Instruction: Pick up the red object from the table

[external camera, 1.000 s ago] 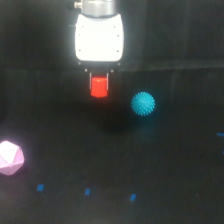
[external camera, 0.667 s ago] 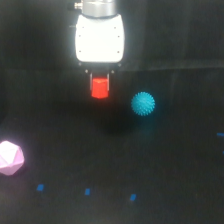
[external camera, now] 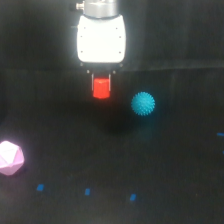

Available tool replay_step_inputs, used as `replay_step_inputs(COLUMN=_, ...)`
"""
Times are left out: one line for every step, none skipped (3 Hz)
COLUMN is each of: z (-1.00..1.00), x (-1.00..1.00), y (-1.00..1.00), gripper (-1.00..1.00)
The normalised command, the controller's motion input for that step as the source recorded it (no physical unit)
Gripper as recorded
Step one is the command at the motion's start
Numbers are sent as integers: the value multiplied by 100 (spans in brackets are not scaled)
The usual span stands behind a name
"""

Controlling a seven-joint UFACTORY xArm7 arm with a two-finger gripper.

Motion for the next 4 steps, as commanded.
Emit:
replay_step_inputs(z=-25, x=5, y=4, gripper=-98)
replay_step_inputs(z=46, x=17, y=-56, gripper=-100)
replay_step_inputs(z=-24, x=-62, y=-13, gripper=-100)
replay_step_inputs(z=-36, x=6, y=-3, gripper=-100)
